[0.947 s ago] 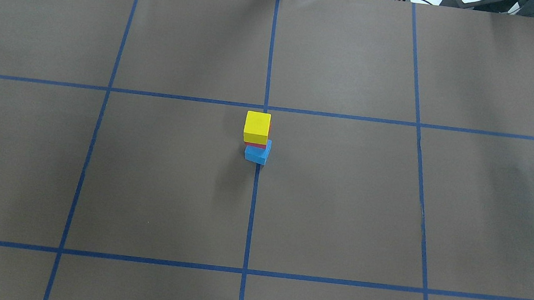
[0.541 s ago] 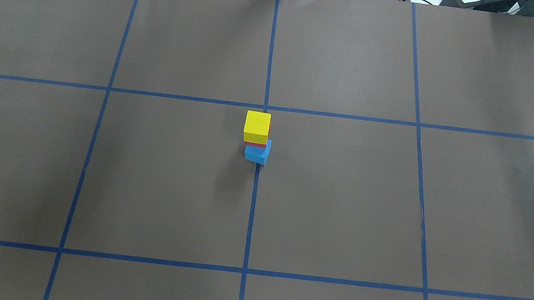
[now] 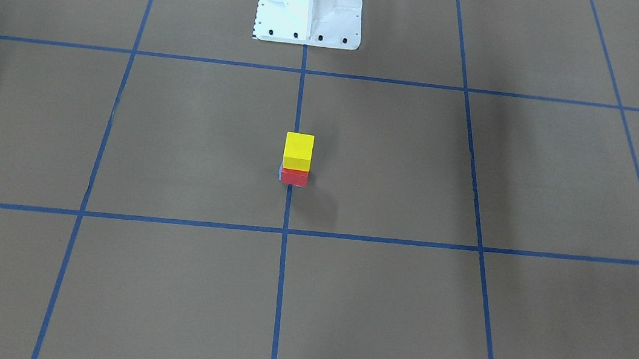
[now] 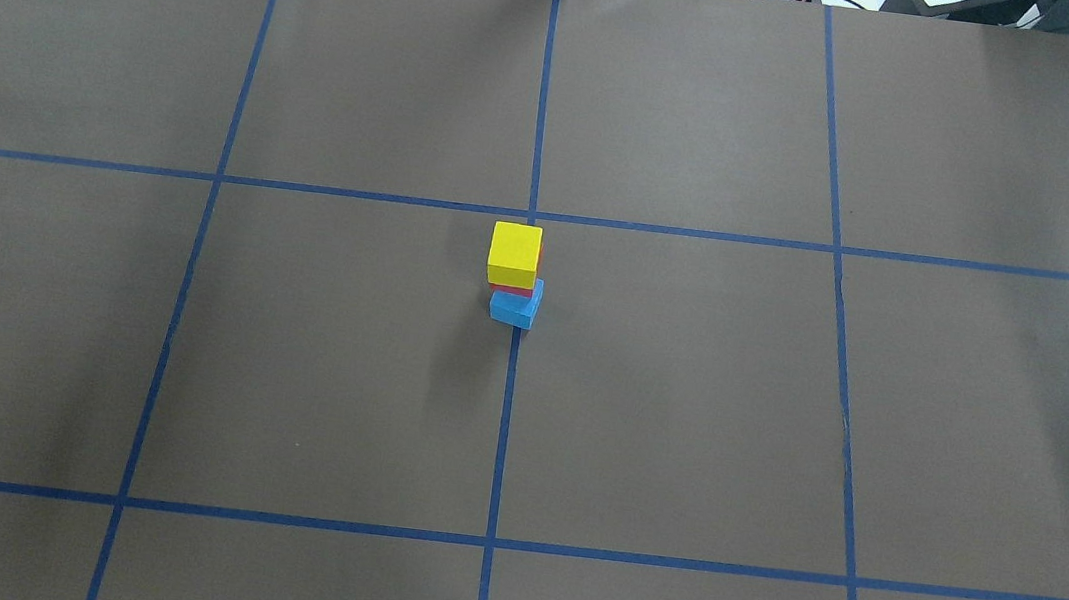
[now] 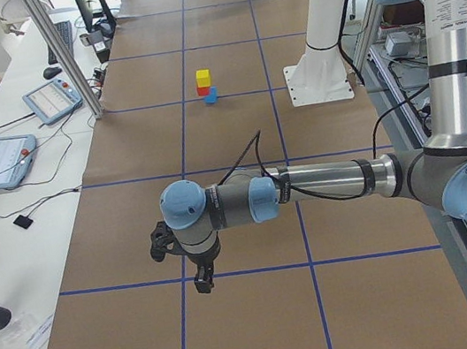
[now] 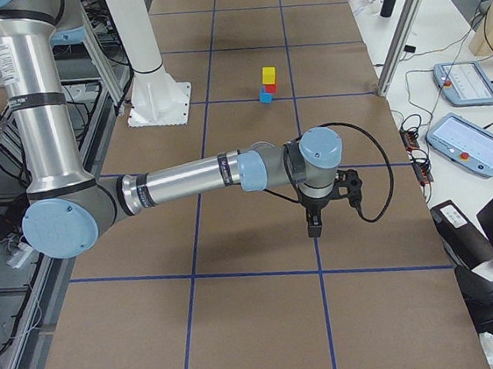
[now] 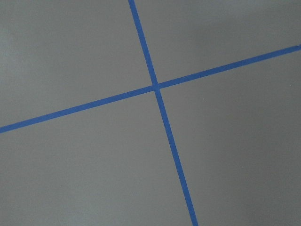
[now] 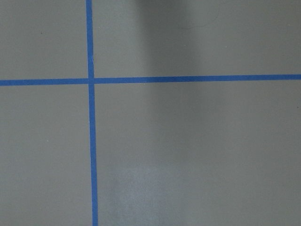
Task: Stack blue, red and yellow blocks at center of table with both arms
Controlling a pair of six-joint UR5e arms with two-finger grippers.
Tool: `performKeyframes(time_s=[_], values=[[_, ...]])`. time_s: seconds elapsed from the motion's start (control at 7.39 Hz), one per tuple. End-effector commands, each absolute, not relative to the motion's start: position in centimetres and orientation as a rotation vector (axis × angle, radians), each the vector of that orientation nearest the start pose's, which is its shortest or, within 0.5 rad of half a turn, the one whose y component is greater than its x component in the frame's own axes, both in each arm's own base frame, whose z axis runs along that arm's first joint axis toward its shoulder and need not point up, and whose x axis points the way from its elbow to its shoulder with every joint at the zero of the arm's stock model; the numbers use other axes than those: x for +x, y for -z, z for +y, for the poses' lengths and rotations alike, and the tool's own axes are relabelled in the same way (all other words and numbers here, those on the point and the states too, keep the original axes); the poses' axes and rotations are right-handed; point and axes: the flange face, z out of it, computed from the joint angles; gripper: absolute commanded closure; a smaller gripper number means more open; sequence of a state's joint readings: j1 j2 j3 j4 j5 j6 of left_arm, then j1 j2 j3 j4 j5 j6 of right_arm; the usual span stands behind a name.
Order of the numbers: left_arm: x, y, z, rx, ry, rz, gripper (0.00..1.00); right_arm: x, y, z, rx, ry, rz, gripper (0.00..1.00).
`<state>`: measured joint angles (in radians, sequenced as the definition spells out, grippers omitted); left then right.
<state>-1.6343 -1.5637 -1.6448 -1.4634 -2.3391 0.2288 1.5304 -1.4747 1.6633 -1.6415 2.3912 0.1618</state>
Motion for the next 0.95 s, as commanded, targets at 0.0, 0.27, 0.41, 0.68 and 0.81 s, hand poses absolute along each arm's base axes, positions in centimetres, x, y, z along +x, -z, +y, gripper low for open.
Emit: performKeyframes(time_s=[0.0, 0.27, 0.41, 0.68, 0.81], values=[[-8.8, -63.6, -48.2, 0.057, -0.121, 0.757, 0.0, 4.0, -58.9, -51.7, -0.008, -0.082, -0.833, 0.0], [-8.7, -63.4, -48.3, 0.076, -0.133, 0.753, 0.0, 4.2, -60.4, -50.4, -0.04, -0.101, -0.832, 0.0], [-8.7, -63.4, -48.3, 0.076, -0.133, 0.753, 0.0, 4.7, -60.9, -50.2, -0.051, -0.116, -0.831, 0.0], [-8.7, -63.3, -48.3, 0.08, -0.134, 0.753, 0.0, 7.2, -62.4, -48.7, -0.058, -0.178, -0.84, 0.0], [-8.7, -63.3, -48.4, 0.08, -0.135, 0.753, 0.0, 7.7, -63.2, -48.0, -0.071, -0.199, -0.861, 0.0]])
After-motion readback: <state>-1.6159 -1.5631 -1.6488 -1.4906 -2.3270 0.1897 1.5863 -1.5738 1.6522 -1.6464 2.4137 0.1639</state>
